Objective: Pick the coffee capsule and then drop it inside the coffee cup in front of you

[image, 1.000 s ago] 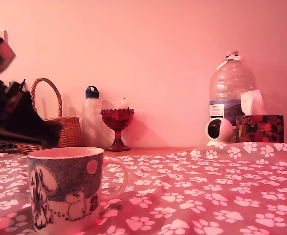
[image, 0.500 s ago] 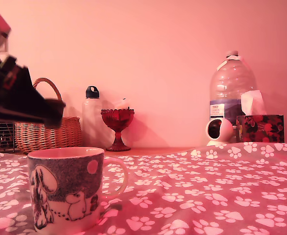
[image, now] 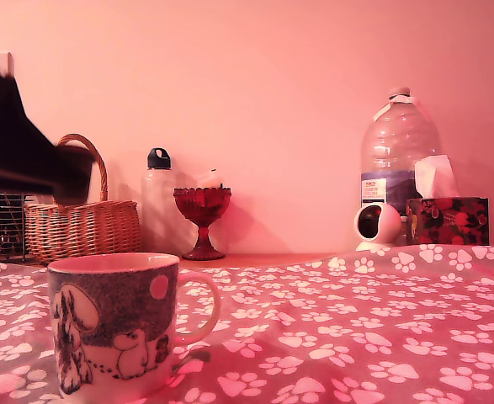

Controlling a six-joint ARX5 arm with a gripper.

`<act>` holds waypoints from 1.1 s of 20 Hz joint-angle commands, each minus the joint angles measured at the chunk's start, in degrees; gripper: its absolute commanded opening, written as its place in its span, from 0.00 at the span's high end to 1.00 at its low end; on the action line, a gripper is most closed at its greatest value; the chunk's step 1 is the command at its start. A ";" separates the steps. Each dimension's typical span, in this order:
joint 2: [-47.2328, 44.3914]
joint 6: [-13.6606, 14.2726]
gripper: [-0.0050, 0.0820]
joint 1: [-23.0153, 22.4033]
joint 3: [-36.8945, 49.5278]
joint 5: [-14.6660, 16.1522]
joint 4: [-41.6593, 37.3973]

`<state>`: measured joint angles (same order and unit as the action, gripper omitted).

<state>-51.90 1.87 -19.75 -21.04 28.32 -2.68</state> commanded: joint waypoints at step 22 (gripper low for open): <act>4.66 -6.10 0.76 -15.58 0.15 -12.74 5.40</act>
<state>-46.24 -3.57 -35.00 -21.04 15.70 2.83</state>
